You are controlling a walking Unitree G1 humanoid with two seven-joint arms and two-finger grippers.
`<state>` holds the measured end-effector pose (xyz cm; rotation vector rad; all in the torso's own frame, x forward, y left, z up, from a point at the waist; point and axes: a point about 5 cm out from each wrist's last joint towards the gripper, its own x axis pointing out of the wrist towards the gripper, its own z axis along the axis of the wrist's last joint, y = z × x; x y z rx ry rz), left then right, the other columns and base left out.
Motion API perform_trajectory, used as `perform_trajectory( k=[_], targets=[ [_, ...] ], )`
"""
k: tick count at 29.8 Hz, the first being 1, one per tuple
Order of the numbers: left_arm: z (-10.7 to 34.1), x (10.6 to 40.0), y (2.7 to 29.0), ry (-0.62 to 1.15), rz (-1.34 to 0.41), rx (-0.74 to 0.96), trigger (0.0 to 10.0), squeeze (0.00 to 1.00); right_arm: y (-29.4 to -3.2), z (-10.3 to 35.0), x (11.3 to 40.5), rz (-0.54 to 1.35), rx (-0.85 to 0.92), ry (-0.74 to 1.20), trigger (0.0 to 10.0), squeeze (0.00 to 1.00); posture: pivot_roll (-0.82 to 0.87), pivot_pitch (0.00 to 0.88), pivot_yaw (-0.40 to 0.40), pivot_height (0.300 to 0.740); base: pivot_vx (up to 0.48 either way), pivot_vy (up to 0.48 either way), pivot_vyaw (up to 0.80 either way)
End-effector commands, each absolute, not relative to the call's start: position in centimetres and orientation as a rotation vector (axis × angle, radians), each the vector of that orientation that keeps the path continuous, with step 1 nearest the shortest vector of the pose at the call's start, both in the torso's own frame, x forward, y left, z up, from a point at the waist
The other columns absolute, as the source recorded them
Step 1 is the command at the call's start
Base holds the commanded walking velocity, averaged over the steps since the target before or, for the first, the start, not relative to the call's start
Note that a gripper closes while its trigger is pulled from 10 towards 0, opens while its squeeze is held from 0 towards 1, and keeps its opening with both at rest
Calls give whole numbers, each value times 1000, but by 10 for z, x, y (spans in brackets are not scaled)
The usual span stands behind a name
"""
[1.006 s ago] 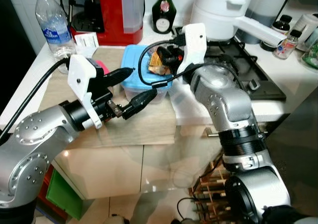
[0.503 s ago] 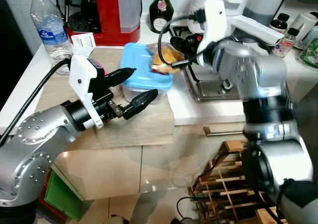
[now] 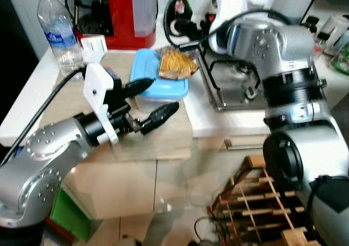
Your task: Restocking fridge
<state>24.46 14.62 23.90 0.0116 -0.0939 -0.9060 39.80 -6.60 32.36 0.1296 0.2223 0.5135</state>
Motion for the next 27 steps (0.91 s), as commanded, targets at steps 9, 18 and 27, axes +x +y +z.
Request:
perform_trajectory(
  k=[9, 18, 27],
  targets=[
    [241, 245, 144, -91, -936, 29, 10000, 0, -64, 303, 412, 371, 117, 326, 10000, 1000, 50, 3, -59, 740, 0, 0, 0],
    [243, 245, 141, -96, -946, 31, 10000, 0, -55, 313, 412, 323, 157, 352, 10000, 1000, 41, 0, -57, 740, 0, 0, 0],
    [243, 245, 140, -97, -955, 31, 10000, 0, -27, 336, 402, 378, 230, 348, 10000, 1000, 39, 0, -61, 740, 0, 0, 0]
  ],
)
